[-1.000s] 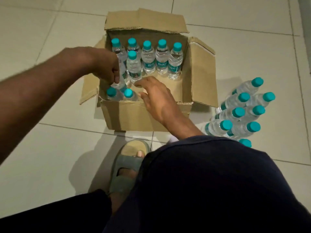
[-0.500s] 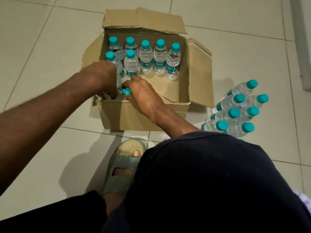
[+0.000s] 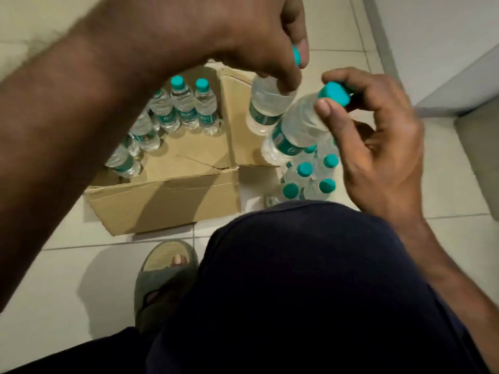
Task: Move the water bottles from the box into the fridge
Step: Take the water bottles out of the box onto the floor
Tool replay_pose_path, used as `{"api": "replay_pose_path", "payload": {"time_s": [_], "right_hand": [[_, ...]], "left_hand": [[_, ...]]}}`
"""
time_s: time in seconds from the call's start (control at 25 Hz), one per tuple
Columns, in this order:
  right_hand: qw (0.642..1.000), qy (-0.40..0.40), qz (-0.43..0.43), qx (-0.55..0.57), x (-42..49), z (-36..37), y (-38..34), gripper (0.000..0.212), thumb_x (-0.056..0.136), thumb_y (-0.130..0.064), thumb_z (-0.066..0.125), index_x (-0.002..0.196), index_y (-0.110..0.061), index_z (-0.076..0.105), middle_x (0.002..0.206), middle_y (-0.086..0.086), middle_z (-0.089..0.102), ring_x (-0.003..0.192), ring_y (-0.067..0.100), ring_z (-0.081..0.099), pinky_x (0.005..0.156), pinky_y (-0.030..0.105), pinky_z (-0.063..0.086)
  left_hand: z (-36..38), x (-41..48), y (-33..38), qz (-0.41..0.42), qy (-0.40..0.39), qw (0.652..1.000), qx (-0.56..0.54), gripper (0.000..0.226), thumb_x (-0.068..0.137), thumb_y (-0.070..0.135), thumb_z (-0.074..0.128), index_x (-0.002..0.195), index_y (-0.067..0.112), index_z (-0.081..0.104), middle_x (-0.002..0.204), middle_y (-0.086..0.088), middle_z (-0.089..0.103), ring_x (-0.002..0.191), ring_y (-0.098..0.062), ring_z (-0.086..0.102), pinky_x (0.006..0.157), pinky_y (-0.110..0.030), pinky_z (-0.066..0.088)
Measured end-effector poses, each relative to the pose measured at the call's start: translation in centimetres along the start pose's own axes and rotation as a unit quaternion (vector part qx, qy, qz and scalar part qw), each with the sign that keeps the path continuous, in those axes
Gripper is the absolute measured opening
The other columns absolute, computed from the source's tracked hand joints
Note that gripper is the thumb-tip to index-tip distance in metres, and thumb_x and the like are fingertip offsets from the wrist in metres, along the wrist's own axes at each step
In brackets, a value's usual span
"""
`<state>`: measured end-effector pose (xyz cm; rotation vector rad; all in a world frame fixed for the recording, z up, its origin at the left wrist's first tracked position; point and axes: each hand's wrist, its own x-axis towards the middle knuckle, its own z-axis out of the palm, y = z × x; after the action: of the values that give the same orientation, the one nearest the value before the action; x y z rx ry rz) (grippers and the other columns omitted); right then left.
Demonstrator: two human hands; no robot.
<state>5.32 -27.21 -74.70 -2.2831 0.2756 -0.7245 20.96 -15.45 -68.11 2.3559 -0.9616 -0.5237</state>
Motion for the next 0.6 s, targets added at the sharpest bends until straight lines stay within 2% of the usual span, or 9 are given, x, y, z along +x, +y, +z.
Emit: {"api": "replay_pose_path", "payload": {"time_s": [0.08, 0.16, 0.28, 0.4, 0.48, 0.6], "right_hand": [[0.997, 0.04, 0.041, -0.048, -0.5, -4.3, 2.0, 0.029, 0.101, -0.03, 0.061, 0.124, -0.013, 0.065, 0.114, 0.0, 0.06, 0.098, 0.005, 0.057, 0.085, 0.018, 0.048], [0.991, 0.056, 0.095, -0.07, -1.9, -6.5, 4.5, 0.03, 0.099, -0.032, 0.062, 0.125, -0.016, 0.065, 0.114, 0.001, 0.06, 0.098, 0.01, 0.059, 0.083, 0.018, 0.049], [0.979, 0.079, 0.17, -0.081, -4.6, -7.7, 8.4, 0.031, 0.098, -0.031, 0.064, 0.125, -0.017, 0.065, 0.119, 0.006, 0.06, 0.099, 0.008, 0.058, 0.079, 0.009, 0.046], [0.961, 0.129, 0.231, -0.073, -7.0, -6.6, 12.2, 0.03, 0.095, -0.031, 0.065, 0.123, -0.019, 0.066, 0.116, -0.003, 0.06, 0.099, 0.007, 0.059, 0.082, 0.017, 0.05], [0.947, 0.165, 0.27, -0.049, -8.0, -4.9, 14.1, 0.028, 0.094, -0.027, 0.067, 0.12, -0.017, 0.067, 0.112, -0.006, 0.058, 0.098, 0.006, 0.059, 0.084, 0.018, 0.051], [0.938, 0.179, 0.296, -0.03, -8.6, -1.9, 15.8, 0.026, 0.092, -0.018, 0.07, 0.117, -0.012, 0.067, 0.113, 0.001, 0.06, 0.093, -0.001, 0.055, 0.081, 0.003, 0.042]], "left_hand": [[2.6, 1.9, 3.4, 0.052, 0.022, 0.998, 0.0, 0.029, 0.08, 0.032, 0.076, 0.107, 0.029, 0.068, 0.103, 0.01, 0.066, 0.08, -0.008, 0.06, 0.072, -0.023, 0.054], [6.3, 3.8, 5.9, 0.103, 0.034, 0.994, 0.017, 0.028, 0.073, 0.035, 0.079, 0.1, 0.029, 0.073, 0.096, 0.012, 0.069, 0.075, -0.003, 0.062, 0.067, -0.024, 0.056], [11.5, 6.9, 9.0, 0.155, -0.014, 0.987, 0.03, 0.024, 0.069, 0.023, 0.081, 0.092, 0.026, 0.074, 0.088, 0.013, 0.065, 0.074, -0.003, 0.066, 0.064, -0.022, 0.058], [15.5, 9.3, 9.7, 0.185, -0.087, 0.976, 0.074, 0.027, 0.071, 0.014, 0.08, 0.095, 0.024, 0.075, 0.096, 0.011, 0.063, 0.077, -0.008, 0.064, 0.056, -0.019, 0.048], [17.9, 10.5, 9.3, 0.194, -0.113, 0.968, 0.112, 0.028, 0.076, 0.008, 0.078, 0.099, 0.022, 0.075, 0.105, 0.006, 0.066, 0.082, -0.011, 0.062, 0.06, -0.019, 0.046], [21.3, 11.7, 7.9, 0.204, -0.131, 0.956, 0.166, 0.028, 0.082, -0.001, 0.07, 0.103, 0.017, 0.074, 0.115, -0.004, 0.066, 0.091, -0.02, 0.065, 0.074, -0.028, 0.052]]}}
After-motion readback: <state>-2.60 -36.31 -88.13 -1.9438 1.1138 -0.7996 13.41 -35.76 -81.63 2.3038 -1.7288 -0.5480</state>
